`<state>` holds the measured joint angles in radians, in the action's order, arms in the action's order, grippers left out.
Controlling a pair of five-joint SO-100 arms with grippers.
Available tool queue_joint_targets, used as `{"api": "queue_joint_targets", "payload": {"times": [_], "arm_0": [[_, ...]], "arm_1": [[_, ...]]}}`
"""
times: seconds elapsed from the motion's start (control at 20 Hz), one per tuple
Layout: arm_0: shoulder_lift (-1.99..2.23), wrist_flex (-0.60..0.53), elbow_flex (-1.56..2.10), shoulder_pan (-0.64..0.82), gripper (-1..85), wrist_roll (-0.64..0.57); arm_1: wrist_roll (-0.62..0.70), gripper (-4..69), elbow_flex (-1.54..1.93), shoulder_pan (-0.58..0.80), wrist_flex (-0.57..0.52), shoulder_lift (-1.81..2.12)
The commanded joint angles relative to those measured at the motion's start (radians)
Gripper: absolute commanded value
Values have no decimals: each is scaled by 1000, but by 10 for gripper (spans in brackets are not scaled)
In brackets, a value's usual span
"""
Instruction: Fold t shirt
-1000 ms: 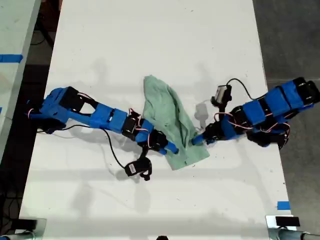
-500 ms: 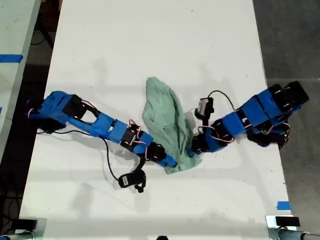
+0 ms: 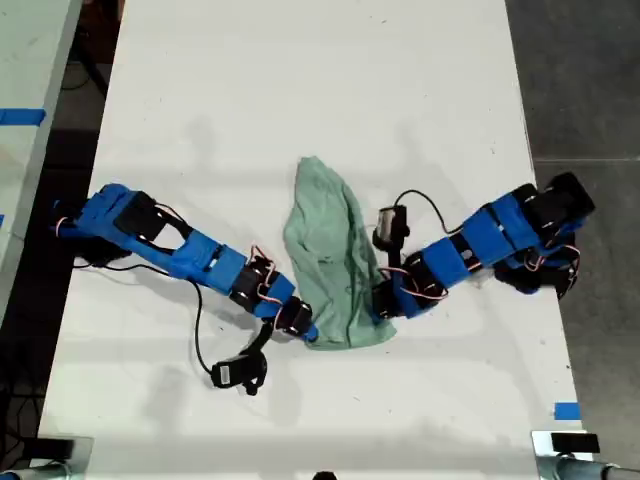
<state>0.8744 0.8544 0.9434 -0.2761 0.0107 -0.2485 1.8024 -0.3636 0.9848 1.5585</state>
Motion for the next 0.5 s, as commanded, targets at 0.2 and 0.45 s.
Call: {"api": "queue_joint_targets", "payload": {"times": [0.2, 0.45], "arm_0": [[368, 87, 52, 15, -3, -11], [689, 115, 383, 193, -3, 78]], "arm_1": [[118, 20, -284, 37, 71, 117], [285, 21, -466, 314, 187, 153]]}}
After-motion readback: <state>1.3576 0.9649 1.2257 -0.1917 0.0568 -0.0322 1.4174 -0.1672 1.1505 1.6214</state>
